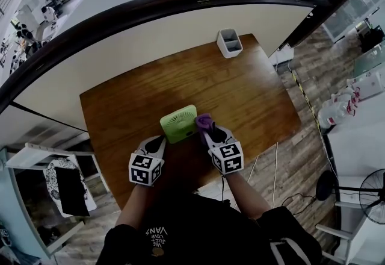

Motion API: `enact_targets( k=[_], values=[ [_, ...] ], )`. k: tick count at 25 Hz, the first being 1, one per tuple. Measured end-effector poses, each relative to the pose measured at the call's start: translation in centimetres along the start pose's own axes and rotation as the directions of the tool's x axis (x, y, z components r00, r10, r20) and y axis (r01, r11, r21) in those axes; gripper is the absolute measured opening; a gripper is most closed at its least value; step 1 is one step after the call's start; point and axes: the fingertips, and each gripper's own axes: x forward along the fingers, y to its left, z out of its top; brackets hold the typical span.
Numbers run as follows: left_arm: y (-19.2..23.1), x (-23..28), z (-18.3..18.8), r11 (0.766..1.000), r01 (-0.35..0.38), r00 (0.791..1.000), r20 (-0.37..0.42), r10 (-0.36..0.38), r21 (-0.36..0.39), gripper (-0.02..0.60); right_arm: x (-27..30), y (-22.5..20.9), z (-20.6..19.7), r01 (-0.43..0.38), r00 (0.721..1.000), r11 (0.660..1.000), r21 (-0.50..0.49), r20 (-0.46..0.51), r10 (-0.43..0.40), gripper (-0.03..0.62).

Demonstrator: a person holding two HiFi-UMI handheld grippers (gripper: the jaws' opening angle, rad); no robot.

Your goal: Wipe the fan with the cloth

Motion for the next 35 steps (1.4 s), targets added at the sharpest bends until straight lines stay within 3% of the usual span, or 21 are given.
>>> enact_targets(
  k=[5,9,14,18,24,35],
  values=[
    [-0.1,-0.2,0.4,1.000,0.001,1.000,0.008,-0.001,0.003,0.019,-1.0,1.6,0.0,-0.019,1.000,1.000,-0.007,0.024,0.019,0.092],
    [0.5,-1.2,0.1,1.000,-0.016,1.000,0.008,0.016,-0.005,0.018,-1.1,6.5,-0.2,-0.135,0.990,0.989,-0.055,0.021,0.136,0.092],
    [0.9,-2.4,-0.5,0.999,-0.032,0.999,0.006,0.032,-0.030,0.012,0.7,12.4,-1.7,-0.288,0.958,0.945,-0.157,-0.055,0.283,0.092],
    [0.5,-2.6,-1.1,0.999,-0.026,1.000,0.002,0.026,-0.038,0.012,1.9,14.3,-2.5,-0.336,0.941,0.911,-0.239,-0.112,0.318,0.092],
    [0.3,-2.6,-1.3,0.999,-0.015,1.000,-0.002,0.015,-0.045,0.012,2.4,12.3,-3.0,-0.307,0.950,0.930,-0.200,-0.115,0.289,0.092],
    [0.4,-1.8,-1.4,0.999,-0.009,1.000,-0.006,0.008,-0.054,0.012,0.7,4.2,-3.4,-0.126,0.989,0.991,-0.045,-0.087,0.122,0.094]
  ],
)
